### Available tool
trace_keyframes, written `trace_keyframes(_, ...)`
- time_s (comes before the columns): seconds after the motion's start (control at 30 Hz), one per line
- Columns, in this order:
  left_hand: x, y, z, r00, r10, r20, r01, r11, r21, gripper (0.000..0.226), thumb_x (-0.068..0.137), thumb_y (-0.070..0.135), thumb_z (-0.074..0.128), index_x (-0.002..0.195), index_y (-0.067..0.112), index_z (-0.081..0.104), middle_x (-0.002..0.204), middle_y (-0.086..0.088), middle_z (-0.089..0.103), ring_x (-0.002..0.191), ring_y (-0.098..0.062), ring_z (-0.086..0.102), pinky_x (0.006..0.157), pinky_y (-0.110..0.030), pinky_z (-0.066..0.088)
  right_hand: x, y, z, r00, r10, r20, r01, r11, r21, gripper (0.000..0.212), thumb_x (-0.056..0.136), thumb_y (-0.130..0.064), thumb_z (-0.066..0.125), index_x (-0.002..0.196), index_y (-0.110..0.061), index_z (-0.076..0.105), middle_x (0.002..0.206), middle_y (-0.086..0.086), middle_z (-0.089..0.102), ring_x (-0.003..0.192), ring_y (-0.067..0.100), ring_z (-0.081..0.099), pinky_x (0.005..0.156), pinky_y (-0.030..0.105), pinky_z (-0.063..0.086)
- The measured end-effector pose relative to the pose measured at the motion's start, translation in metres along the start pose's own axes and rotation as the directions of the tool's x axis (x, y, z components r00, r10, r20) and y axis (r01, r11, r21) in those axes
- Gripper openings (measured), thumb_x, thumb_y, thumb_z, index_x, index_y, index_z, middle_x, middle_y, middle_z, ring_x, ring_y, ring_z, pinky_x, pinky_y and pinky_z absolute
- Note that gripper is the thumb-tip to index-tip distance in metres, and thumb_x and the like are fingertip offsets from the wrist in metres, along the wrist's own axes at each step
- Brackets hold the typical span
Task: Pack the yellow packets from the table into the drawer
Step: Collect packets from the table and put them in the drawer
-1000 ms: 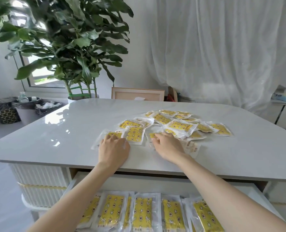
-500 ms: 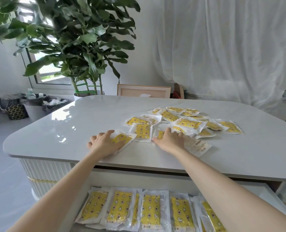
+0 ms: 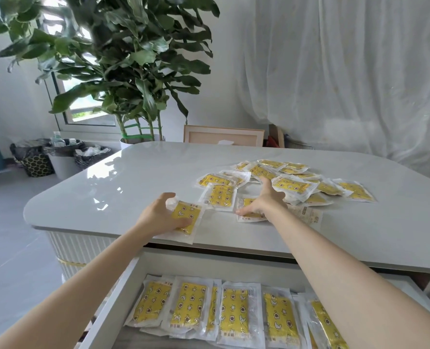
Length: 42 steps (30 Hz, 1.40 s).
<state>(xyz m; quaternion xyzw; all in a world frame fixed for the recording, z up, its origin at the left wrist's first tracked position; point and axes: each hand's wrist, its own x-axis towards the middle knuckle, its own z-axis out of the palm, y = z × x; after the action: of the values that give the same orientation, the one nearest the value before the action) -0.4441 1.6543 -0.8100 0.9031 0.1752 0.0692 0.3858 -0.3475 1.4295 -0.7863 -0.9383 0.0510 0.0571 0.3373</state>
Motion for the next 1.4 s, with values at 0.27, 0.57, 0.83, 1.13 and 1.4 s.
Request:
trace_keyframes(0.27, -0.022, -0.005, -0.006, 1.0, 0.001, 0.006, 0.0, 0.991, -0.136, 0.082, 0.075, 0.025, 0.079, 0.142, 0.025, 0.031, 0.101, -0.006, 0.057, 0.084, -0.022, 0.059, 0.079, -0.031, 0.051, -0.01, 0.008, -0.008, 1.0, -0.002, 0.024, -0.002, 0.99, 0.144, 0.133, 0.062, -0.015, 0.09, 0.152, -0.03, -0.006, 0.149, 0.012, 0.035, 0.133, 0.031, 0.04, 0.103, 0.043, 0.043)
trace_keyframes(0.57, -0.036, -0.002, -0.013, 0.999, 0.034, -0.022, -0.038, 0.961, -0.275, 0.074, 0.083, 0.016, 0.072, 0.144, 0.028, 0.032, 0.134, -0.01, 0.047, 0.093, -0.015, 0.051, 0.059, -0.014, 0.04, -0.019, 0.001, -0.021, 0.988, 0.002, -0.155, 0.047, 0.949, 0.311, 0.069, 0.086, -0.012, 0.066, 0.144, -0.01, 0.029, 0.14, 0.009, 0.046, 0.121, 0.028, 0.051, 0.079, 0.032, 0.042)
trace_keyframes(0.83, -0.022, -0.01, -0.023, 0.991, 0.003, -0.133, -0.056, 0.918, -0.393, 0.07, 0.086, 0.011, 0.067, 0.143, 0.031, 0.032, 0.137, -0.016, 0.046, 0.068, -0.008, 0.054, 0.054, -0.014, 0.037, 0.0, -0.042, 0.007, 0.972, -0.005, -0.233, 0.167, 0.715, 0.679, 0.04, 0.076, -0.024, 0.077, 0.066, -0.01, 0.041, 0.069, 0.005, 0.051, 0.062, 0.024, 0.049, 0.052, 0.025, 0.039)
trace_keyframes(1.13, -0.005, -0.02, -0.024, 0.993, -0.026, -0.118, -0.032, 0.885, -0.464, 0.071, 0.085, 0.007, 0.067, 0.141, 0.032, 0.033, 0.133, -0.019, 0.052, 0.064, -0.01, 0.057, 0.052, -0.016, 0.042, 0.018, -0.04, 0.058, 0.973, -0.021, -0.229, 0.107, 0.923, 0.37, 0.031, 0.081, -0.033, 0.07, 0.071, -0.011, 0.051, 0.097, 0.01, 0.066, 0.095, 0.028, 0.062, 0.073, 0.031, 0.048)
trace_keyframes(1.4, -0.011, -0.015, -0.022, 0.994, -0.004, -0.109, -0.048, 0.883, -0.467, 0.072, 0.086, 0.007, 0.066, 0.143, 0.033, 0.031, 0.136, -0.012, 0.046, 0.064, -0.006, 0.054, 0.053, -0.013, 0.04, 0.024, -0.058, 0.068, 0.997, 0.006, -0.081, 0.0, 0.997, 0.075, 0.048, 0.088, -0.03, 0.055, 0.132, -0.018, 0.042, 0.13, 0.01, 0.051, 0.124, 0.033, 0.038, 0.095, 0.037, 0.035)
